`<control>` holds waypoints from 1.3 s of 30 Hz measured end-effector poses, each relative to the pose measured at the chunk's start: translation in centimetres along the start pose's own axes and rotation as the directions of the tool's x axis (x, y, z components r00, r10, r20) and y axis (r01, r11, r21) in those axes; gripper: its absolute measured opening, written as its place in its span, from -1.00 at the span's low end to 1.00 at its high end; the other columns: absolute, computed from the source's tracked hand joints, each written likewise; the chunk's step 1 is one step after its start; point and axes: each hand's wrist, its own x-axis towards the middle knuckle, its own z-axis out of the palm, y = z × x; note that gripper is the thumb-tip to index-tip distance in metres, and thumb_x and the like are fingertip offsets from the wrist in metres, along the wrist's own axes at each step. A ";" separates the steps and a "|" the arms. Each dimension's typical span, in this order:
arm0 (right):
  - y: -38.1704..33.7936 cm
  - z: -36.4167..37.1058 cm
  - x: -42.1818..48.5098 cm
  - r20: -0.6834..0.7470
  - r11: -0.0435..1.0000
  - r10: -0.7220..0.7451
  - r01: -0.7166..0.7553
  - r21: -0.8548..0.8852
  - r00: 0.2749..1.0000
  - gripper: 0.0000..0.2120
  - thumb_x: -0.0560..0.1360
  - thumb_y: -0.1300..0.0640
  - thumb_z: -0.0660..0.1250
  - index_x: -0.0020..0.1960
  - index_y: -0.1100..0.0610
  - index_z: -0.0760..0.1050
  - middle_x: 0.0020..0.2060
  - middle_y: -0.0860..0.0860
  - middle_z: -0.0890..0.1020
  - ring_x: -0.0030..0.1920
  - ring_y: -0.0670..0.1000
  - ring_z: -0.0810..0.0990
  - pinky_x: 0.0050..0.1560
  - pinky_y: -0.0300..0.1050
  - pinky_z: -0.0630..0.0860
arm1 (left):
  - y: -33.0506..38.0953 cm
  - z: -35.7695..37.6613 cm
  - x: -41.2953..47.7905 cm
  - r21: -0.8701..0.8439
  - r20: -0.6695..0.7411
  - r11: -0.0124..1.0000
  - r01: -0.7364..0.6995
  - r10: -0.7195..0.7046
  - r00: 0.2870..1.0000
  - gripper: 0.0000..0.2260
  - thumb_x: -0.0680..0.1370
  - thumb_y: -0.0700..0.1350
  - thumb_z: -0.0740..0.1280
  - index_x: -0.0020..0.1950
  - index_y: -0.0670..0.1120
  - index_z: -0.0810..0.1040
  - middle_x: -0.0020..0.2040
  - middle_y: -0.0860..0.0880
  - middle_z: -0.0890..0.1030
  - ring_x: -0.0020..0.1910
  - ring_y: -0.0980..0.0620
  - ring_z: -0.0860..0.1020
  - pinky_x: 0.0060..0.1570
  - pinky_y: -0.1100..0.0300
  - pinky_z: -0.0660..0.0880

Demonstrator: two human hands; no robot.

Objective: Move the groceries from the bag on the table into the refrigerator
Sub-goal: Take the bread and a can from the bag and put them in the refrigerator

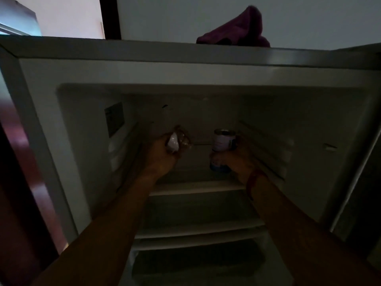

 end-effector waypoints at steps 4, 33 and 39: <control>0.6 0.2 1.4 0.009 1.000 0.020 -0.020 -0.013 1.000 -0.59 0.24 0.30 0.61 0.03 0.15 0.57 -0.15 -0.04 0.60 -0.16 -0.06 0.59 -0.29 -0.26 0.47 | -1.5 1.2 1.3 0.255 0.045 0.965 -0.054 0.044 0.998 -0.67 0.61 0.06 0.26 0.31 -0.05 0.56 0.29 -0.06 0.57 0.29 -0.04 0.50 0.33 0.23 0.32; 1.7 0.9 4.8 0.097 0.995 -0.089 0.093 -0.036 0.991 -0.36 0.29 0.28 0.60 0.32 0.26 0.47 0.16 0.14 0.60 0.12 0.11 0.61 -0.14 -0.25 0.51 | -2.2 1.6 3.3 0.734 0.312 0.643 -0.219 -0.033 0.949 -0.53 0.60 -0.10 0.30 0.50 0.02 0.30 0.45 -0.11 0.39 0.39 -0.11 0.39 0.37 0.09 0.28; 0.8 0.6 3.5 0.107 0.997 -0.070 0.073 -0.020 0.992 -0.46 0.31 0.39 0.56 0.24 0.23 0.48 -0.02 0.00 0.53 0.05 0.06 0.57 -0.16 -0.30 0.49 | -1.9 1.3 3.0 0.687 0.322 0.689 -0.231 -0.003 0.947 -0.52 0.61 -0.07 0.29 0.52 0.01 0.27 0.47 -0.08 0.37 0.40 -0.08 0.37 0.35 0.15 0.27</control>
